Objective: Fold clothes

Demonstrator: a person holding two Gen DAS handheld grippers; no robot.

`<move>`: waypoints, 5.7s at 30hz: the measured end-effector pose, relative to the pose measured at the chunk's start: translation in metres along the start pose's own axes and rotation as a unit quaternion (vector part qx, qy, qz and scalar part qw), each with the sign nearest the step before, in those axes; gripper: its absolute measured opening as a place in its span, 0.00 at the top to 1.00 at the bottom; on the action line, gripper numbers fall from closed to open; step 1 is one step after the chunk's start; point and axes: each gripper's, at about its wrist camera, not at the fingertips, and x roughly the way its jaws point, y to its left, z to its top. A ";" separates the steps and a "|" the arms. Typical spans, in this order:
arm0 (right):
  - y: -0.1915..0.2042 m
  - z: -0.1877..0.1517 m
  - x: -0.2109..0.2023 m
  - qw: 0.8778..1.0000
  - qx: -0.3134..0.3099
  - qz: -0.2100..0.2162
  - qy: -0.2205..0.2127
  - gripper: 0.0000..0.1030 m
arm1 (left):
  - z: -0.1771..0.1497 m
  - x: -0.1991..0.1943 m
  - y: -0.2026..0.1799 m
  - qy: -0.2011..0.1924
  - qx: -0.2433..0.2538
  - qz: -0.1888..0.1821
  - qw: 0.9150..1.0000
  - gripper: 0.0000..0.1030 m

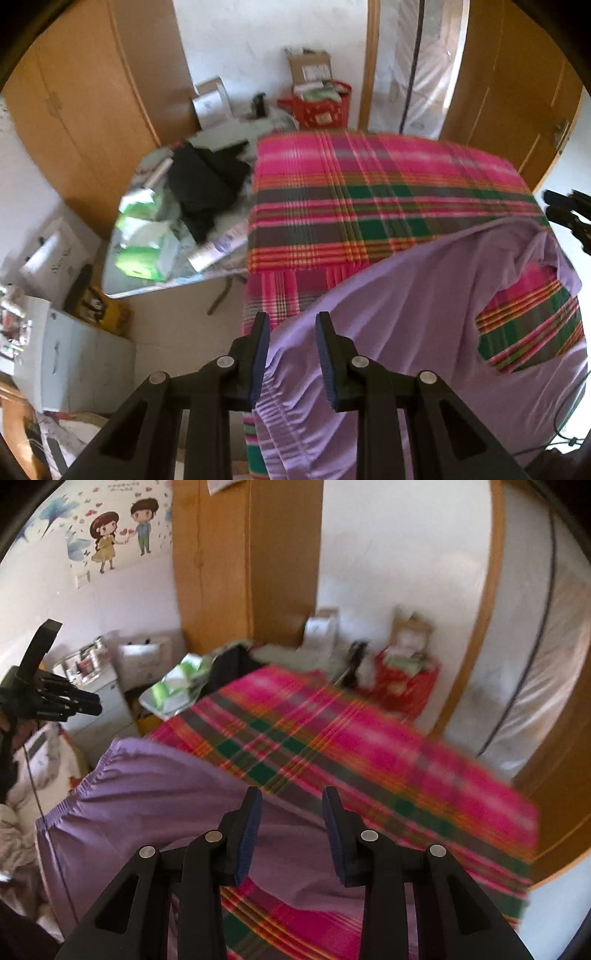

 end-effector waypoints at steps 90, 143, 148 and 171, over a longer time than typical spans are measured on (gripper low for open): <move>-0.209 -0.236 -0.082 0.931 0.324 -0.165 0.024 0.66 | -0.024 0.073 -0.205 0.041 0.150 -0.164 0.974 0.96; -0.307 -0.186 -0.003 0.938 0.261 -0.217 0.073 0.76 | -0.059 0.036 -0.288 -0.001 0.273 -0.233 0.933 0.99; -0.300 -0.195 -0.035 0.936 0.288 -0.202 0.026 0.74 | -0.052 0.043 -0.289 -0.002 0.247 -0.207 0.947 0.98; -0.256 -0.235 -0.035 0.883 0.454 -0.116 0.016 0.72 | -0.058 0.070 -0.294 0.031 0.220 -0.180 0.958 0.98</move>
